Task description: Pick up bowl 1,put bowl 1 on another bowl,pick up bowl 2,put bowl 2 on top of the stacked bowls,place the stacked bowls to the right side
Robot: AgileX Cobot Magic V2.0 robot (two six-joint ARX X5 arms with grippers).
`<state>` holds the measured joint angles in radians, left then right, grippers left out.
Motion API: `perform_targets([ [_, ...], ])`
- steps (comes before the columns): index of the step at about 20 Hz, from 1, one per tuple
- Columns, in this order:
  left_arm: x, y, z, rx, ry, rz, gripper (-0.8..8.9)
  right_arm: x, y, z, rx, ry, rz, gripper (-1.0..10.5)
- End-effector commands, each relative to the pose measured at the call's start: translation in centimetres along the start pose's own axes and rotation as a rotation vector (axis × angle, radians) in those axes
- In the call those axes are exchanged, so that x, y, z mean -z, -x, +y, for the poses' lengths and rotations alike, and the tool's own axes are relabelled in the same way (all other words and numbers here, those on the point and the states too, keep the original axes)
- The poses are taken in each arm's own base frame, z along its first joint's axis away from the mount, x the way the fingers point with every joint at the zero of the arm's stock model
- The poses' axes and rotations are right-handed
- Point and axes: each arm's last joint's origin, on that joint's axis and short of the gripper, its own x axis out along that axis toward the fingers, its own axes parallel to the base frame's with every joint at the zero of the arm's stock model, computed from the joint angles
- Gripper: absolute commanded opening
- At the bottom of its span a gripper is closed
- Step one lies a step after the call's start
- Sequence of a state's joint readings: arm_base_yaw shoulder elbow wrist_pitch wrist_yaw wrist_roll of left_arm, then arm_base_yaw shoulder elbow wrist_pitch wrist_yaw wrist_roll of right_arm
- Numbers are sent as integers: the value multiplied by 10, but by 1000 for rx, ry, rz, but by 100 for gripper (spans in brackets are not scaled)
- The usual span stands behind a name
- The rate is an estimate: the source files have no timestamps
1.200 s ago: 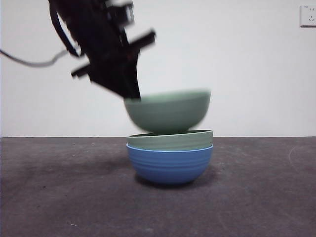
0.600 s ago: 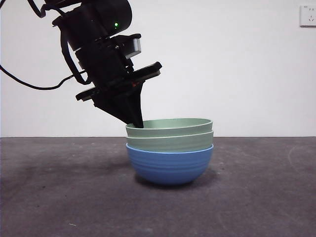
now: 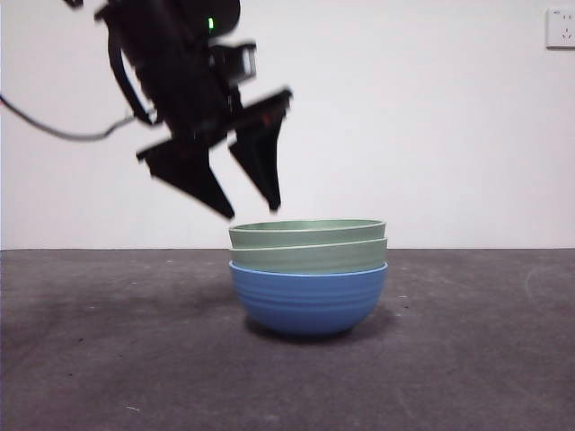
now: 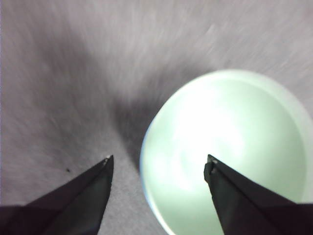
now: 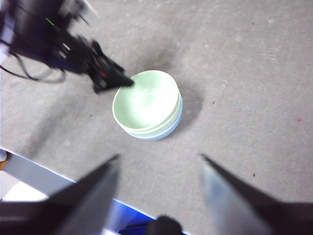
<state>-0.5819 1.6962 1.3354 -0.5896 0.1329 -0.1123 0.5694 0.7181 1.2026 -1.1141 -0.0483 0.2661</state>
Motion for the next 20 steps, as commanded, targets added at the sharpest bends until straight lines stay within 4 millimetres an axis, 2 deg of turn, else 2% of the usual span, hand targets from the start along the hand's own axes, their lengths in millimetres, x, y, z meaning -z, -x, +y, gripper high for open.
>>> perform_targets([
  [1, -16, 33, -3, -2, -13, -56, 320, -5, -10, 1, 9, -9, 24, 477],
  [4, -33, 84, -11, 0, -41, -107, 319, -16, -32, 3, 17, -7, 55, 477],
  [6, -41, 121, -17, 2, -59, -137, 319, -27, -55, 5, 23, -9, 79, 477],
  [9, -41, 175, -24, 2, -105, -177, 318, -40, -100, 6, 32, -13, 135, 476],
  [11, -35, 202, -28, 3, -120, -217, 315, -45, -132, 6, 42, -15, 178, 476],
  [15, -11, 244, -31, 3, -141, -259, 315, -44, -203, -2, 38, -43, 309, 473],
  [17, -1, 257, -32, 3, -142, -261, 315, -39, -234, -12, 42, -73, 370, 473],
  [20, 10, 268, -32, 2, -142, -253, 314, -29, -266, -28, 44, -139, 454, 472],
])
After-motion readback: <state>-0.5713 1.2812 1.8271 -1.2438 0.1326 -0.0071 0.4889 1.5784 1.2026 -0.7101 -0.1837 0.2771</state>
